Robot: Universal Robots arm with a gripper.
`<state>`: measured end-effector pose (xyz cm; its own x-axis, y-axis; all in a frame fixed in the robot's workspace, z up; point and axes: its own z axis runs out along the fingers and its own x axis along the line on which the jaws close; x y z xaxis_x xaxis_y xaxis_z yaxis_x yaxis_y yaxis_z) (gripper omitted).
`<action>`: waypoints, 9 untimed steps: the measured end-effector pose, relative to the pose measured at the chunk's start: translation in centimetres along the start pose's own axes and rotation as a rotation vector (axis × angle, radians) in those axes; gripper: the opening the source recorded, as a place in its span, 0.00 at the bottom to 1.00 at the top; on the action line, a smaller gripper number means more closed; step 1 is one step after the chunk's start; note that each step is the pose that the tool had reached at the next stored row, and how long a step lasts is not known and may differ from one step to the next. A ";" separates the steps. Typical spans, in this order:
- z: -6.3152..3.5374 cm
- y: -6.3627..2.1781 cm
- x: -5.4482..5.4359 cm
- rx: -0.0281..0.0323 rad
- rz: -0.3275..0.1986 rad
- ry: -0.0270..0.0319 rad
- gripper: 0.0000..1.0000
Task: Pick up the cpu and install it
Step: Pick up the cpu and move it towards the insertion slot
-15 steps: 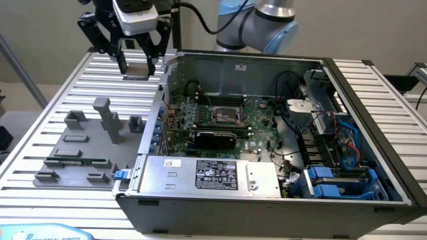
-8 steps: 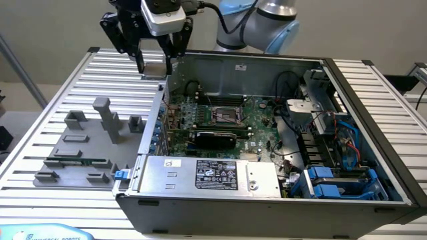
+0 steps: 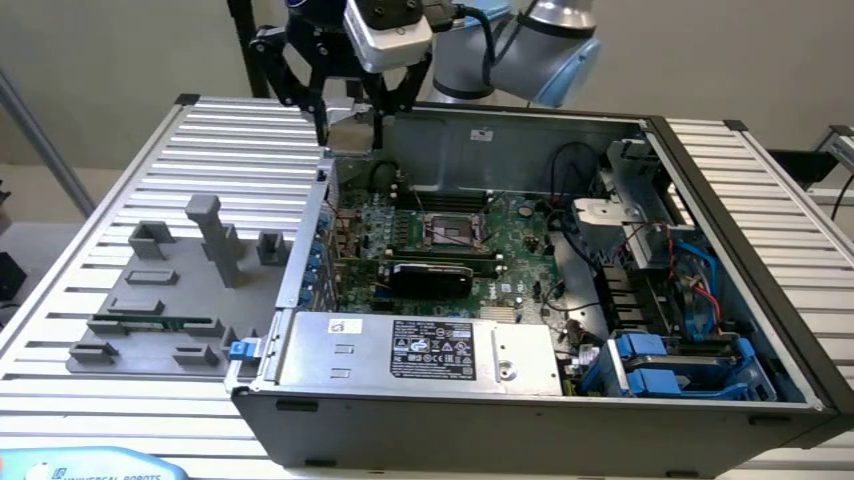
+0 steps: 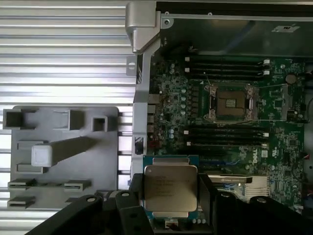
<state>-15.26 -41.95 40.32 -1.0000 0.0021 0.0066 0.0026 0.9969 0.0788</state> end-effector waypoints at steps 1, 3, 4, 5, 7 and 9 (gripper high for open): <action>0.03 0.05 -0.4 -0.0003 0.000 0.0003 0.55; 0.20 0.18 -1.4 -0.0013 0.000 0.0009 0.55; 0.29 0.26 -1.8 -0.0017 0.000 0.0013 0.55; 0.38 0.36 -2.3 -0.0019 0.000 0.0016 0.55; 0.60 0.59 -3.2 -0.0024 0.000 0.0019 0.55; 0.84 0.88 -4.1 -0.0025 0.000 0.0021 0.55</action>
<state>-11.21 -41.01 39.53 -1.0000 0.0021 0.0087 0.0028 0.9967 0.0812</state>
